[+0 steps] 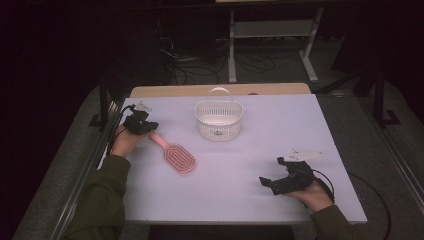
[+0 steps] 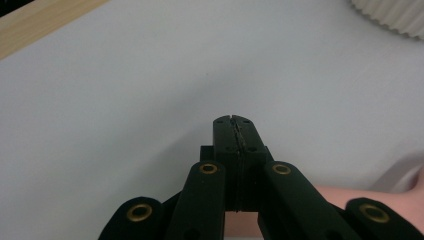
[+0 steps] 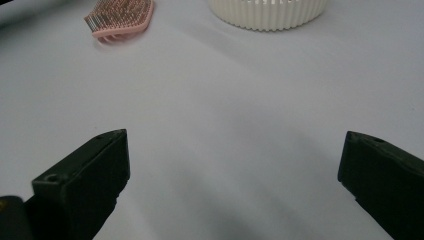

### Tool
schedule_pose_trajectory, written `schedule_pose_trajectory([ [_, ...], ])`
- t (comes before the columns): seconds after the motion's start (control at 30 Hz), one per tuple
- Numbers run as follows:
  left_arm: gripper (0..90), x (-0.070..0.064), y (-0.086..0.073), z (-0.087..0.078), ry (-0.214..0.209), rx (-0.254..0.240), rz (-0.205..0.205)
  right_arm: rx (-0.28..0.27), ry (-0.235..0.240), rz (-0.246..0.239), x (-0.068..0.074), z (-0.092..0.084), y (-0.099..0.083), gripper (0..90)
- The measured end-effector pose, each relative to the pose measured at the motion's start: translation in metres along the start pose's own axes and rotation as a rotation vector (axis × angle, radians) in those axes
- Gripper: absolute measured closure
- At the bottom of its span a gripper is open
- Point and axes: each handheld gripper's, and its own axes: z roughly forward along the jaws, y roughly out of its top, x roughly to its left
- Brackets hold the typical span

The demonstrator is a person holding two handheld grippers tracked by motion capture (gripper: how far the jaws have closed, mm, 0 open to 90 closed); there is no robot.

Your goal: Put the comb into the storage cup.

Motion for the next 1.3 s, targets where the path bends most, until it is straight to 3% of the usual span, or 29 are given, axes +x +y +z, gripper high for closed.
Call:
schedule_pose_trajectory([
  [0.43, 90.0, 0.001, -0.003, 0.003, 0.007, 0.030, 0.013, -0.002, -0.002, 0.002, 0.000, 0.000, 0.000, 0.1],
  [1.3, 90.0, 0.003, -0.011, -0.009, -0.004, 0.094, 0.021, 0.002, -0.004, 0.005, 0.000, 0.000, -0.001, 0.1],
])
